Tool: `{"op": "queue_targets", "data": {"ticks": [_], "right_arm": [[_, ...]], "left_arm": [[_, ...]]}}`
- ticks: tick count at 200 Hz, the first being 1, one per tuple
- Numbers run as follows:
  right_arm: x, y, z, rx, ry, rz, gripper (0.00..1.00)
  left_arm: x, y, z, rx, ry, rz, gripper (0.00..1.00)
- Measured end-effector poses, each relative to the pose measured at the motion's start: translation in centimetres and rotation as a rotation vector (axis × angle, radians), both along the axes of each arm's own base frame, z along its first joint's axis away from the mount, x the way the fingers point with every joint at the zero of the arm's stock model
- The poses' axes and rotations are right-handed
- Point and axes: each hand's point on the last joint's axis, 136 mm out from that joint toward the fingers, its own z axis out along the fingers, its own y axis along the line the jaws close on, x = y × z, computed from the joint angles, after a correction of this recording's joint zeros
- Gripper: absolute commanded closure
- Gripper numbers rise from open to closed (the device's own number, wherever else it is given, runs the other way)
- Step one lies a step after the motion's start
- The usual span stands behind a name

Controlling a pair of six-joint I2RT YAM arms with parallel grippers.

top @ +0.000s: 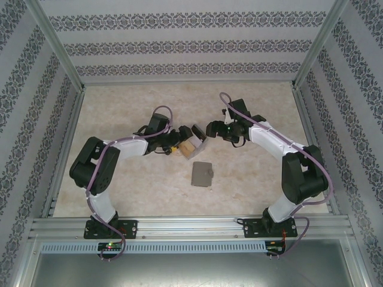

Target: Put the credit cards into the card holder

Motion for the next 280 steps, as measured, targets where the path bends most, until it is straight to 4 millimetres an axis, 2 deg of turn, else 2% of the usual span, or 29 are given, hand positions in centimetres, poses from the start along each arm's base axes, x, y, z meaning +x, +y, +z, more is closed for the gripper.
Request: {"op": "queue_targets", "data": {"ticks": [49, 71, 81, 90, 105, 125, 143, 163, 185, 221, 280], "right_arm": [[-0.8, -1.8, 0.0, -0.011, 0.002, -0.019, 0.23], [-1.2, -2.4, 0.4, -0.035, -0.008, -0.012, 0.3], [-1.3, -2.6, 0.6, -0.044, -0.016, -0.008, 0.37], [-1.4, -2.7, 0.8, -0.052, -0.023, -0.001, 0.38], [-1.4, -2.7, 1.1, -0.069, -0.033, 0.018, 0.44], [-1.0, -2.1, 2.0, -0.098, -0.051, 0.058, 0.48], [-0.1, -0.1, 2.9, -0.137, -0.085, 0.125, 0.51], [0.8, 2.5, 3.1, -0.2, -0.109, 0.204, 0.52], [1.8, 4.6, 1.8, -0.3, -0.11, 0.264, 0.55], [2.4, 5.6, -1.0, -0.422, -0.066, 0.306, 0.58], [2.5, 5.8, -3.6, -0.538, -0.028, 0.337, 0.6]], "left_arm": [[2.2, -4.9, 0.8, -0.055, -0.038, -0.079, 0.02], [3.0, -6.0, 0.8, -0.077, -0.038, -0.097, 0.05], [3.0, -6.1, 0.7, -0.077, -0.036, -0.096, 0.05], [3.0, -6.0, 0.7, -0.074, -0.038, -0.093, 0.05], [2.8, -5.1, 0.8, -0.045, -0.046, -0.063, 0.04], [1.4, -2.7, 1.1, 0.033, -0.058, -0.005, 0.04], [0.1, -0.3, 2.6, 0.097, -0.099, 0.042, 0.03], [-0.9, 1.7, 4.5, 0.14, -0.161, 0.09, 0.02], [-1.8, 3.6, 5.3, 0.179, -0.204, 0.136, 0.01], [-3.3, 5.8, 4.0, 0.244, -0.2, 0.179, 0.01], [-3.8, 6.0, 3.6, 0.268, -0.204, 0.153, 0.01]]}}
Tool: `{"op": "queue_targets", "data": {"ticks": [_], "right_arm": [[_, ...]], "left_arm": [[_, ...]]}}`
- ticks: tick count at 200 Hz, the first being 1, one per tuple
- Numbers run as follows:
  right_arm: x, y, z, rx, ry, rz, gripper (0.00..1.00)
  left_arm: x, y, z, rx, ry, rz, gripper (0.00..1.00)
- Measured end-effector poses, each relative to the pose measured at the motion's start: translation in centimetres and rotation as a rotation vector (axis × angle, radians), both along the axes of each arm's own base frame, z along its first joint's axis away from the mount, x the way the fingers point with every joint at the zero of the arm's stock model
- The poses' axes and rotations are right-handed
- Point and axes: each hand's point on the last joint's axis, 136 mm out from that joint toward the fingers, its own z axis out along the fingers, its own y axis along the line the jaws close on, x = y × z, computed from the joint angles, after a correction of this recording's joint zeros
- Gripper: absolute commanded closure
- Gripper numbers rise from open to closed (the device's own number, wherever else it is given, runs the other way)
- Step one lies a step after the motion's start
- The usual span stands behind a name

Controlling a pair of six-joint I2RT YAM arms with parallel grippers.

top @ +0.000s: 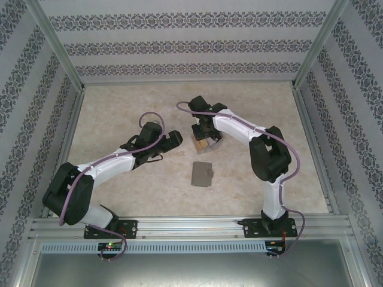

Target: Put the credit cards into the card holder

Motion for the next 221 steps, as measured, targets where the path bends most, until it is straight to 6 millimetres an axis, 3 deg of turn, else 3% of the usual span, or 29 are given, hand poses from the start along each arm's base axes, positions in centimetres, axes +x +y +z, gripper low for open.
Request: {"op": "queue_targets", "data": {"ticks": [79, 122, 221], "right_arm": [[0.3, 0.0, -1.1, -0.112, -0.025, 0.009, 0.59], [0.4, 0.0, -1.5, -0.163, -0.042, 0.015, 0.58], [0.8, -0.9, -1.0, -0.27, -0.104, 0.024, 0.69]], "left_arm": [[-0.2, 0.1, 0.0, 0.006, -0.005, -0.008, 0.01], [-1.4, 1.8, -0.5, 0.028, -0.011, 0.047, 0.01], [-1.3, 2.4, -0.1, 0.033, -0.028, 0.076, 0.01]]}}
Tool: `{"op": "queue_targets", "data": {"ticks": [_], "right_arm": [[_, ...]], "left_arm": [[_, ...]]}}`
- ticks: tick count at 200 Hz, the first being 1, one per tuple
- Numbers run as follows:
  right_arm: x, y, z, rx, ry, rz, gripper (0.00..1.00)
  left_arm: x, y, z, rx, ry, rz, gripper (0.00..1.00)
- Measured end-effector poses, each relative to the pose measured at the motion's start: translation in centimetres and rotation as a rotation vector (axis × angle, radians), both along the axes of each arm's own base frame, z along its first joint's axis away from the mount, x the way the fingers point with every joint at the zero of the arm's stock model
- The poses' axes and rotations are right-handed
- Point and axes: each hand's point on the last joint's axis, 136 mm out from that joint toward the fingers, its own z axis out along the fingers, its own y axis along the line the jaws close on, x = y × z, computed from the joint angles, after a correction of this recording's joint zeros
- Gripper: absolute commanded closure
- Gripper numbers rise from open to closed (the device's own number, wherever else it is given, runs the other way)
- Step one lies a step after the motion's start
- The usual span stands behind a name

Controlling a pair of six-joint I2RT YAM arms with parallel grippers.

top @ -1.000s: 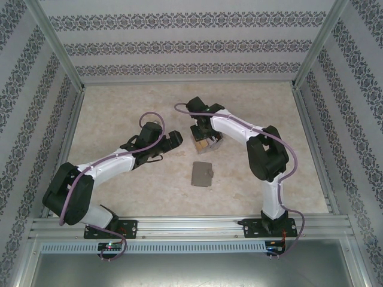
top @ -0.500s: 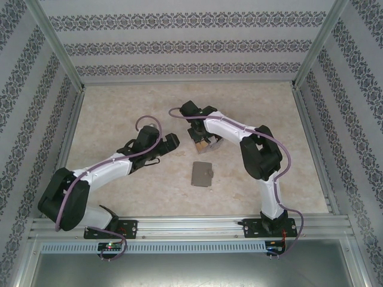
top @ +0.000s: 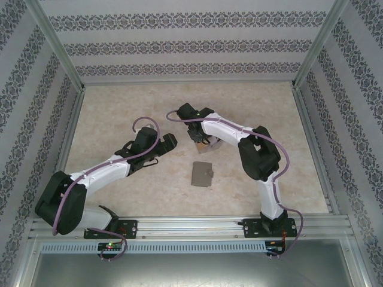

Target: Put the credit cards into the card holder

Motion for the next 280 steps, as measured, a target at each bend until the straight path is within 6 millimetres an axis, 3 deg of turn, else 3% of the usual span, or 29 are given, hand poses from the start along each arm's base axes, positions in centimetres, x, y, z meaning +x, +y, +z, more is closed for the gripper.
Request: {"op": "queue_targets", "data": {"ticks": [143, 202, 280], "right_arm": [[0.0, -0.4, 0.3, -0.011, -0.015, -0.005, 0.79], [-0.1, -0.4, 0.2, -0.006, -0.015, -0.005, 0.91], [-0.3, -0.6, 1.4, 0.009, -0.033, -0.005, 0.92]], "left_arm": [[0.0, 0.0, 0.0, 0.0, 0.001, 0.0, 0.01], [0.0, 0.0, -0.2, 0.002, 0.005, -0.001, 0.01], [0.0, 0.0, -0.2, 0.001, 0.006, -0.001, 0.01]]}}
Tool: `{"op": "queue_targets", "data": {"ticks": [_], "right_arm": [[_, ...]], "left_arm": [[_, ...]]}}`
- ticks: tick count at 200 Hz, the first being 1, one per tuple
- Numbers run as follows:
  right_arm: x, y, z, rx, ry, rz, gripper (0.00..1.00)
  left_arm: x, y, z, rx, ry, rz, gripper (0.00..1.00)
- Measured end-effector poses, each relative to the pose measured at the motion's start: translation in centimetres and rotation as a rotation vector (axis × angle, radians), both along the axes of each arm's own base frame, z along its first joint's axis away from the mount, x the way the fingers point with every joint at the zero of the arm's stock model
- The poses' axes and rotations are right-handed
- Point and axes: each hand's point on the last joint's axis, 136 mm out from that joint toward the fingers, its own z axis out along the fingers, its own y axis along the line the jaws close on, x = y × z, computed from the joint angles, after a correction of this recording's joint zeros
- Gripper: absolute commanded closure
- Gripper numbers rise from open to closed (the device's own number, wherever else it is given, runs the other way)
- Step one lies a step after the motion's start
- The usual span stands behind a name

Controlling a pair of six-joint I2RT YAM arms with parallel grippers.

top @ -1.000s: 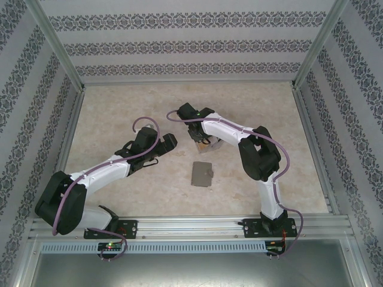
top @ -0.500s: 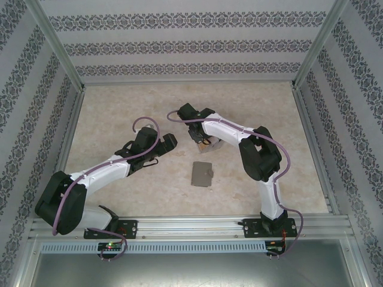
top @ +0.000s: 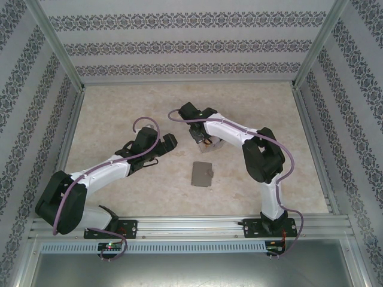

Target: Put the credit cards into the card holder

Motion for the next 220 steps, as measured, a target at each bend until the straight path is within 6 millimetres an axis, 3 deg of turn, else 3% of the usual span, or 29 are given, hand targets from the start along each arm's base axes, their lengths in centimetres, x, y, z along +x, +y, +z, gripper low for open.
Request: {"op": "queue_targets", "data": {"ticks": [21, 47, 85, 131, 188, 220], "right_arm": [[0.0, 0.1, 0.4, 0.008, -0.005, 0.001, 0.99], [-0.5, 0.3, 1.4, 0.055, -0.004, 0.004, 0.99], [-1.6, 0.5, 4.5, 0.259, -0.008, -0.031, 1.0], [-3.6, -1.2, 8.3, 0.687, -0.005, -0.176, 1.0], [-5.6, -1.9, 9.0, 1.139, 0.094, -0.341, 1.0], [-6.0, -1.2, 10.6, 1.274, 0.123, -0.339, 1.0]], "left_arm": [[0.0, 0.0, -0.1, 0.0, 0.003, -0.002, 0.01], [0.0, -0.1, -0.1, -0.003, 0.005, -0.005, 0.0], [-0.2, -1.2, 0.1, -0.042, 0.014, -0.052, 0.02], [0.9, -5.3, 2.1, -0.179, -0.006, -0.189, 0.07], [2.7, -11.0, 5.9, -0.417, -0.04, -0.37, 0.1], [3.3, -12.9, 7.1, -0.509, -0.036, -0.435, 0.22]]}}
